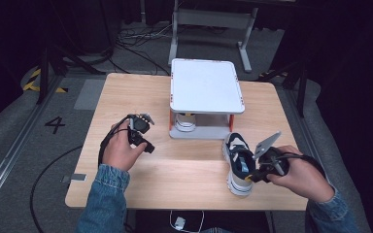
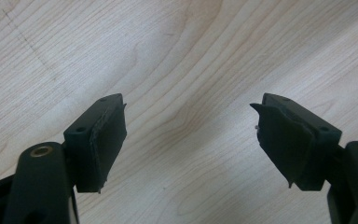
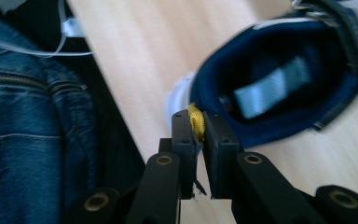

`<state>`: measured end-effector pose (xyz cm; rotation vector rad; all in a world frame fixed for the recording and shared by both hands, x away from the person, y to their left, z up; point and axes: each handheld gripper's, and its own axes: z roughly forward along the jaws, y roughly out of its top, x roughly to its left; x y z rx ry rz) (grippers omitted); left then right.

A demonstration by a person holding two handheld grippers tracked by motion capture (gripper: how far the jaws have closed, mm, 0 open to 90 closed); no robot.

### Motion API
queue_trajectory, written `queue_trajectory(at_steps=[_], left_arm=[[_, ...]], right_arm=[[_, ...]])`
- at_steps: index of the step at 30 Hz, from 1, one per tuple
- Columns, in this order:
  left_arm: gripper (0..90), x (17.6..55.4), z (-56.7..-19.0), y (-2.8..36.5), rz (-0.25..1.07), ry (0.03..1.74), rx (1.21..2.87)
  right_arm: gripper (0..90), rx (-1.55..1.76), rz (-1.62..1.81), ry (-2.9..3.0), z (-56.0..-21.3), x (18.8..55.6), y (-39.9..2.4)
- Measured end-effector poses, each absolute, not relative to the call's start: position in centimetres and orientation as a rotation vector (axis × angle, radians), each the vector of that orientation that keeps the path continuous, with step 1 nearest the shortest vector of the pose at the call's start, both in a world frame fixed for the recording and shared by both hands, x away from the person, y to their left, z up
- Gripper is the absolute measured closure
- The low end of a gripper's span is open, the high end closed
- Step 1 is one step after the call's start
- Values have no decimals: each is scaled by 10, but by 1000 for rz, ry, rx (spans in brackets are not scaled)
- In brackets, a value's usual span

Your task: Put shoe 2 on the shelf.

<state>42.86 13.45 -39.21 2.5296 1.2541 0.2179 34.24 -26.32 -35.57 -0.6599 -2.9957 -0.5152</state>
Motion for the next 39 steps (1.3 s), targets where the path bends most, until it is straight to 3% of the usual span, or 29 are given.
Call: queue_trajectory(at_steps=[7,12,23,39], left_arm=[[245,429,-393,136,217,1262,2529],[245,427,-395,138,210,1273,2529],[245,428,-396,140,205,1274,2523],[245,423,-391,148,225,1287,2499]], right_arm=[[580,-651,-654,-3066,-337,338,-274],[471,-643,-694,-3051,-346,348,-265],[628,-504,-288,-2954,-415,367,-227],[648,-342,-365,-3051,-400,364,-221]])
